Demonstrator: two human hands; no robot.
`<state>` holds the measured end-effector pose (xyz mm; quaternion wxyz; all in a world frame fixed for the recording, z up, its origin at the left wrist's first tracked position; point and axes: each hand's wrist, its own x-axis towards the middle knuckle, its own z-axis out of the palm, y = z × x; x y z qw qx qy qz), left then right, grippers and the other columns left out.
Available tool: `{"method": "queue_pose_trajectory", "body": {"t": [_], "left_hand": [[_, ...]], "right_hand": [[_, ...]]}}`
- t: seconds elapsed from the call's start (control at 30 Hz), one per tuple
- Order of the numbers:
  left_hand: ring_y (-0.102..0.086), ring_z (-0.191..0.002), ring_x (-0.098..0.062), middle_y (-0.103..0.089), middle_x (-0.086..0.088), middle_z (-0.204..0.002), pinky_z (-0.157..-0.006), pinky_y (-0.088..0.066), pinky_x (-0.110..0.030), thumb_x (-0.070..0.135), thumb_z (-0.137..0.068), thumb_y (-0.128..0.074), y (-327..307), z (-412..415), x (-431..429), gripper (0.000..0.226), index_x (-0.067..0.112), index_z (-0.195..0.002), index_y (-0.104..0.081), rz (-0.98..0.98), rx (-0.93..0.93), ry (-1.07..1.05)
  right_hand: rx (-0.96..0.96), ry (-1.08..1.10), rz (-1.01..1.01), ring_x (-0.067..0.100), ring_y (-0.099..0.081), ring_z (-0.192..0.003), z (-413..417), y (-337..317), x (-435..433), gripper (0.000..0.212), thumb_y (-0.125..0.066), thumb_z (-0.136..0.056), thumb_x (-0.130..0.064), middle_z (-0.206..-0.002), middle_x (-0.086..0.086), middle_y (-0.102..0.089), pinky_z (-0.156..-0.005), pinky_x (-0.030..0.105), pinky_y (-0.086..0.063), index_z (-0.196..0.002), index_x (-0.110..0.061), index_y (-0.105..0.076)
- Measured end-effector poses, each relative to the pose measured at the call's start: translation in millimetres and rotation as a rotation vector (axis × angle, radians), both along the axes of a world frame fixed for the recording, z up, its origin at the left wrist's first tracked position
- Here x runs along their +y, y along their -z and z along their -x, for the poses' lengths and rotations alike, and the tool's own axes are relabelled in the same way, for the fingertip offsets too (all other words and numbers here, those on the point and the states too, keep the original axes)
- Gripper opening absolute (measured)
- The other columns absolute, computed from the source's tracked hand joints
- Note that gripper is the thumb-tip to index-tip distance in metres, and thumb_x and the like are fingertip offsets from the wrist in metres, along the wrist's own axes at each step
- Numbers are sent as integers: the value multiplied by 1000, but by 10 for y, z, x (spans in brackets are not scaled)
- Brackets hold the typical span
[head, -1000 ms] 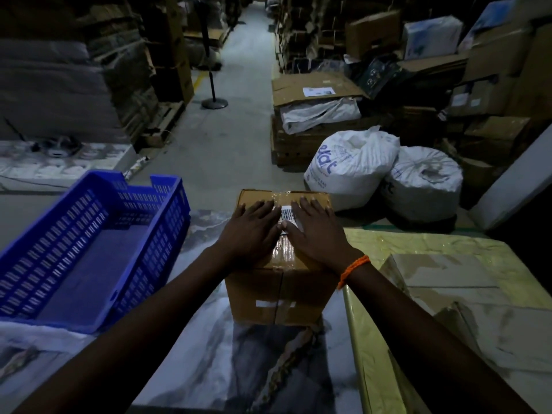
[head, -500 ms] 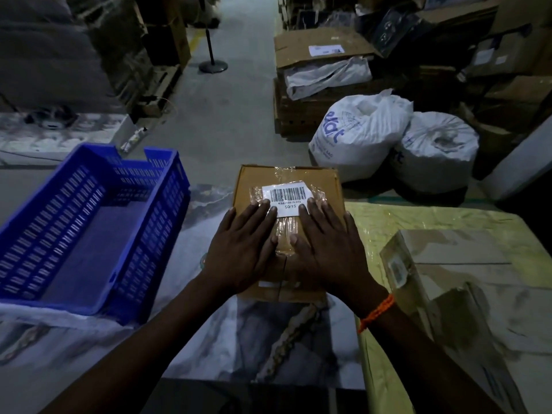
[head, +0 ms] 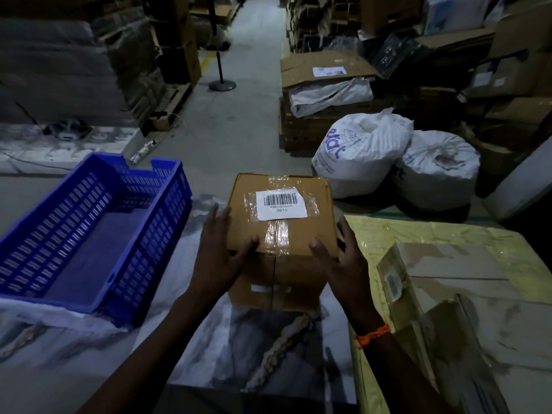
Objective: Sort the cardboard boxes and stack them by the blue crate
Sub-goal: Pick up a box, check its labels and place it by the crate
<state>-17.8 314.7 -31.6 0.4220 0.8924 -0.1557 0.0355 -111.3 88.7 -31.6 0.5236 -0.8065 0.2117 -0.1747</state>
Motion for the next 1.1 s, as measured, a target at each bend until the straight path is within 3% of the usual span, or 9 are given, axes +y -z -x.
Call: {"method": "queue_pose_trajectory", "body": {"t": [0.07,0.17,0.33,0.43,0.57,0.67,0.8,0.9,1.1], "left_hand": [[-46,-137,-25,-41,-3,-157,-104,-44,-38,62,-84,-70,23,15,18,88,27,-154,-31,164,181,-75],[-53,-125,-18,-48,0,-152,-96,-47,-33,70,-78,-73,23,25,62,92,33,-153,-35,211,278,-63],[-52,-128,-21,-48,-3,-151,-94,-45,-32,57,-79,-76,-96,-68,-70,88,27,-152,-37,290,331,-94],[-50,-128,-21,-47,-4,-151,-92,-44,-32,56,-80,-79,-253,-212,-56,89,25,-152,-38,317,302,-69],[-44,-121,-14,-45,-3,-147,-86,-42,-25,43,-85,-76,-587,-529,185,83,24,-155,-36,365,263,-68],[-47,-123,-14,-47,-3,-150,-83,-44,-22,53,-79,-76,-883,-796,582,89,25,-154,-37,378,223,14],[-62,-124,-20,-62,0,-141,-101,-54,-42,59,-73,-82,-1309,-1170,1343,84,29,-146,-53,495,207,99],[-70,-112,-18,-74,3,-122,-88,-57,-32,38,-77,-82,-1582,-1437,1840,61,26,-133,-64,601,158,103],[-72,-98,-3,-77,16,-102,-80,-56,-18,16,-90,-71,-1899,-1808,2764,36,34,-120,-63,671,136,102]], "right_hand": [[11,-67,-79,11,-57,-130,42,47,-45,79,-70,-89,-55,-147,-8,-57,-80,4,-48,-158,-42,-34],[-2,-160,-143,7,-60,-123,76,49,-116,87,-71,-80,-59,-143,-14,-56,-79,4,-49,-155,-50,-28],[-17,-206,-179,13,-61,-126,-109,-15,-192,99,-78,-72,-71,-144,-13,-58,-100,38,-58,-156,-48,-31],[-52,-180,-206,14,-63,-125,-272,-128,-175,89,-74,-77,-72,-142,-11,-62,-99,40,-58,-154,-47,-38],[-150,-151,-303,-4,-63,-116,-489,-472,108,65,-55,-94,-63,-132,-20,-66,-94,18,-53,-154,-41,-43],[-235,-107,-309,2,-58,-128,-757,-739,439,37,-51,-101,-56,-130,-28,-62,-113,34,-46,-137,-50,-53],[-283,-161,-192,12,-56,-135,-1195,-1099,995,56,-49,-93,-73,-137,-23,-59,-114,37,-45,-146,-55,-45],[-322,-199,-109,7,-61,-127,-1499,-1270,1415,68,-58,-84,-74,-126,-26,-66,-110,46,-50,-148,-56,-43],[-376,-304,-33,9,-52,-137,-2015,-1487,2365,91,-62,-83,-74,-152,-10,-53,-111,42,-49,-161,-40,-29]]}}
